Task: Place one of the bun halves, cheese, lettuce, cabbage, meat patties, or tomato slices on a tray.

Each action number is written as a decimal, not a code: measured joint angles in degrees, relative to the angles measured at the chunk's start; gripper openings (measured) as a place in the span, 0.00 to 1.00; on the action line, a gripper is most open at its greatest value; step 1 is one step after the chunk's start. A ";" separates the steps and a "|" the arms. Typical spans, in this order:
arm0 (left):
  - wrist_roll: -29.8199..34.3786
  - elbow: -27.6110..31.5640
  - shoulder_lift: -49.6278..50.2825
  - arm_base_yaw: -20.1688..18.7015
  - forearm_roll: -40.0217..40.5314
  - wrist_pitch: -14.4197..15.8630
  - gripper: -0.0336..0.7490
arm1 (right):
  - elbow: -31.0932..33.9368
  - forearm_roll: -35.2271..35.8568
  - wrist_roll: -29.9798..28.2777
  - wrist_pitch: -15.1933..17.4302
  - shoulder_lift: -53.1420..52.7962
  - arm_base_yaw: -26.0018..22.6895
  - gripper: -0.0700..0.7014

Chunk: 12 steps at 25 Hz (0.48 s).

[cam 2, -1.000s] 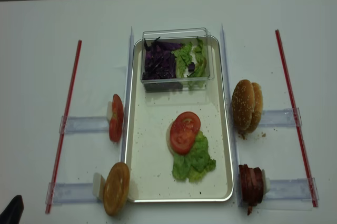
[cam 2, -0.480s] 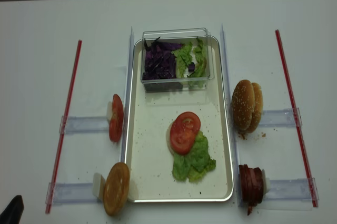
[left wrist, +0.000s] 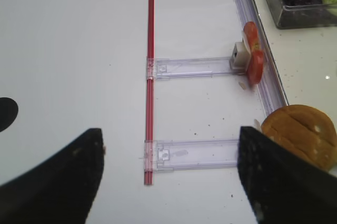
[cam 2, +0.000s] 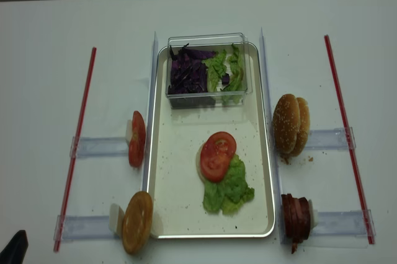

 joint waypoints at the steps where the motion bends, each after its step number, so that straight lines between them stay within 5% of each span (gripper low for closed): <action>1: 0.00 0.00 0.00 0.00 0.00 0.00 0.67 | 0.00 0.00 0.00 0.00 0.00 0.00 0.14; 12: 0.10 0.00 0.00 0.00 0.00 0.00 0.67 | 0.00 0.00 0.00 0.00 0.00 0.00 0.14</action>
